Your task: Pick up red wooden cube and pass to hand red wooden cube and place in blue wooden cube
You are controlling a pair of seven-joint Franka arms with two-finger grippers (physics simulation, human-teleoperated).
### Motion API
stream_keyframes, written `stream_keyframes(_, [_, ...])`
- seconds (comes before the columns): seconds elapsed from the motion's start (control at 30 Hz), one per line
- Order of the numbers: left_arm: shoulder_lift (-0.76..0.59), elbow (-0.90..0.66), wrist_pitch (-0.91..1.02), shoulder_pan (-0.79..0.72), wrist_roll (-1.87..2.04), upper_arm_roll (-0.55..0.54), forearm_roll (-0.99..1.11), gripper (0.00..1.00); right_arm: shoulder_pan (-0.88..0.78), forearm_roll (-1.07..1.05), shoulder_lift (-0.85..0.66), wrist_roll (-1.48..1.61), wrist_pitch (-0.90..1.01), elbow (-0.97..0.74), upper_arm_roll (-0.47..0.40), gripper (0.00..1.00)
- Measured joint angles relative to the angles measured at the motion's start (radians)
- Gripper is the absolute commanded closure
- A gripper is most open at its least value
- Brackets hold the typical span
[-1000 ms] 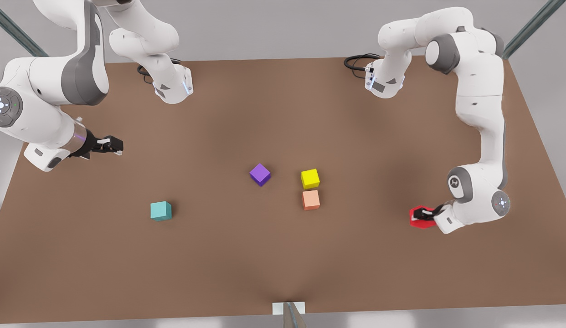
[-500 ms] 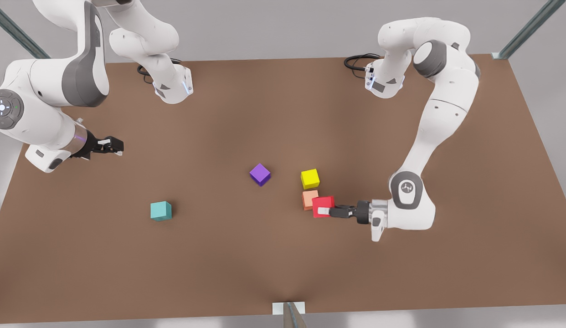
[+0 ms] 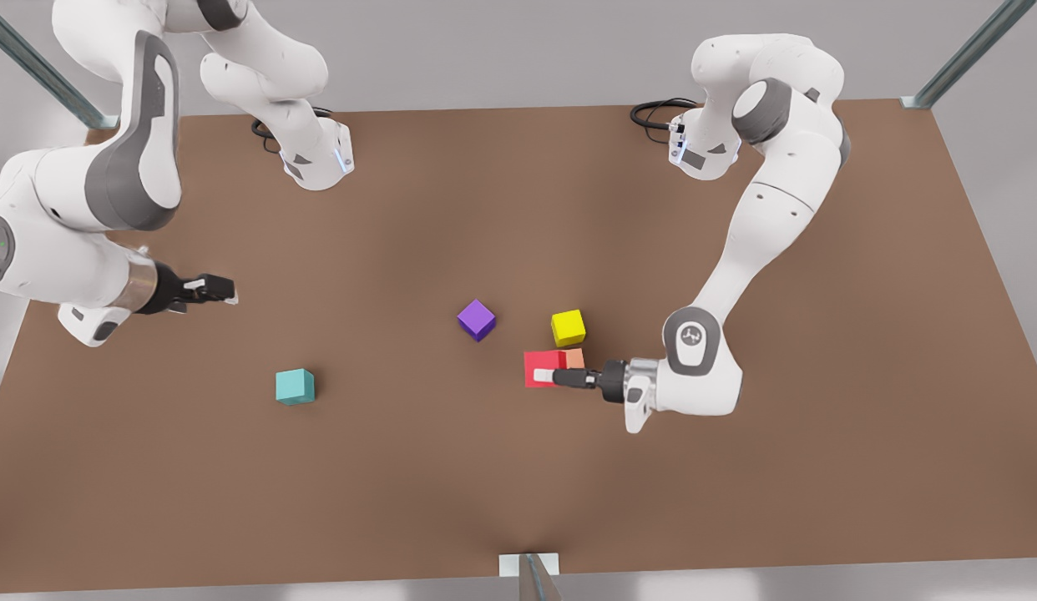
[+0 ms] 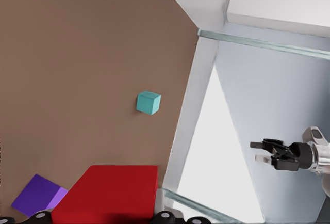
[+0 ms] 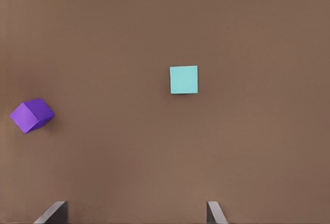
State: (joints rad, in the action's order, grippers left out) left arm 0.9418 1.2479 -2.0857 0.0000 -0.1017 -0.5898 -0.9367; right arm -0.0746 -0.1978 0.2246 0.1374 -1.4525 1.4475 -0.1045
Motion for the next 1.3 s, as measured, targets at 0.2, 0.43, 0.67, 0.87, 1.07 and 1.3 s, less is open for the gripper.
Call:
stream_keyframes(0.2, [0.003, -0.015, -0.031, -0.026, -0.061, -0.028, -0.006, 0.32, -0.006, -0.414, 0.300, 0.120, -0.009, -0.200, 0.009, 0.00])
stream_keyframes(0.43, [0.012, -0.014, -0.074, -0.039, -0.148, -0.037, -0.058, 0.32, -0.019, -0.779, 0.423, 0.370, -0.030, -0.197, 0.040, 0.00])
stream_keyframes(0.67, [0.015, -0.006, -0.091, -0.039, -0.251, -0.056, -0.111, 0.32, -0.039, -0.913, 0.473, 0.746, -0.037, -0.184, 0.041, 0.00])
stream_keyframes(0.87, [0.017, -0.005, -0.094, -0.038, -0.322, -0.057, -0.139, 0.32, -0.095, -0.992, 0.487, 1.007, -0.103, -0.156, 0.041, 0.00])
stream_keyframes(1.07, [0.019, -0.005, -0.096, -0.040, -0.372, -0.057, -0.146, 0.32, -0.147, -1.084, 0.511, 1.200, -0.189, -0.141, 0.041, 0.00])
stream_keyframes(1.3, [0.019, -0.005, -0.097, -0.040, -0.413, -0.058, -0.155, 0.32, -0.220, -1.261, 0.574, 1.395, -0.272, -0.142, 0.060, 0.00])
